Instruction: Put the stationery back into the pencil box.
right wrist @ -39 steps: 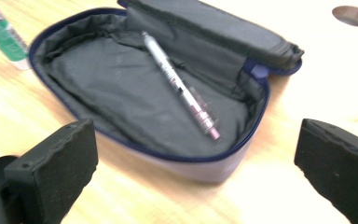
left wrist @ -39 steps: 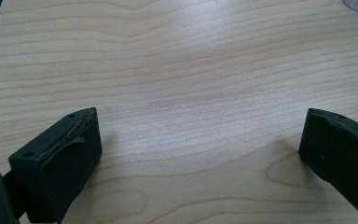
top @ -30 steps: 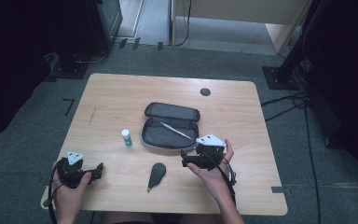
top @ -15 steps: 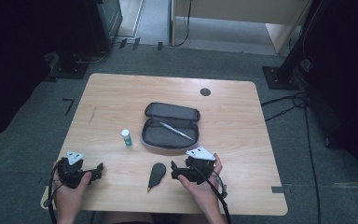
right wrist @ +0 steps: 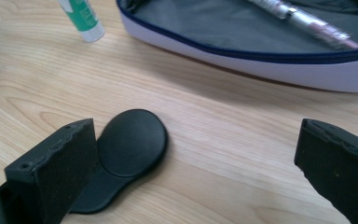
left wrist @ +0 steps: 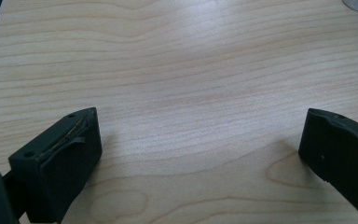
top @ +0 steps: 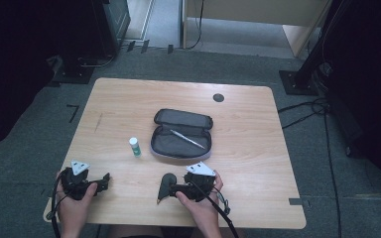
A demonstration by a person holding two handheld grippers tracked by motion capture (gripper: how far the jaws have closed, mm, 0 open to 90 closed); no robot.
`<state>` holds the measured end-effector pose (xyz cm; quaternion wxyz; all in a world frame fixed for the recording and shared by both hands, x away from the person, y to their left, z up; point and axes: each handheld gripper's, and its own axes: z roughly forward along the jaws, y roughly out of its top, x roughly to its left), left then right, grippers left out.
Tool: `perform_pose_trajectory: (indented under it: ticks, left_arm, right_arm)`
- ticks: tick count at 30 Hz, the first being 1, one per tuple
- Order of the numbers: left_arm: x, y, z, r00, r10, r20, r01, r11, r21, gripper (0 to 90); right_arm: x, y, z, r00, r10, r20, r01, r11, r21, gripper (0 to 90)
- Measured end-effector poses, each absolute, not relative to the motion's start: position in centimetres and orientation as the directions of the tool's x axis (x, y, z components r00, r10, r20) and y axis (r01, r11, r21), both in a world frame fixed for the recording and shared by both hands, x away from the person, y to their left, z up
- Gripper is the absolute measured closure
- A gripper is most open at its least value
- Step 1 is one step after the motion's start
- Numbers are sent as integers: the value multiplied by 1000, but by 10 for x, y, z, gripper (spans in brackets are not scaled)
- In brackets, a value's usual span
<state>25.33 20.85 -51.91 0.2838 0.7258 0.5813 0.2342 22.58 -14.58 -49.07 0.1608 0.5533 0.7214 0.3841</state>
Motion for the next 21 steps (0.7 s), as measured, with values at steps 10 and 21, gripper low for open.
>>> perform_pose_trajectory:
  ticks: [10,21]
  left_arm:
    - [253,209,-519,214,977,10,711,-163,684,0]
    - [253,209,-519,215,977,9,711,-163,684,0]
  right_arm:
    - [228,-117,-508,-322,931,172,715,120,688,0]
    - [225,-102,-517,-356,928,113,707,189,682,0]
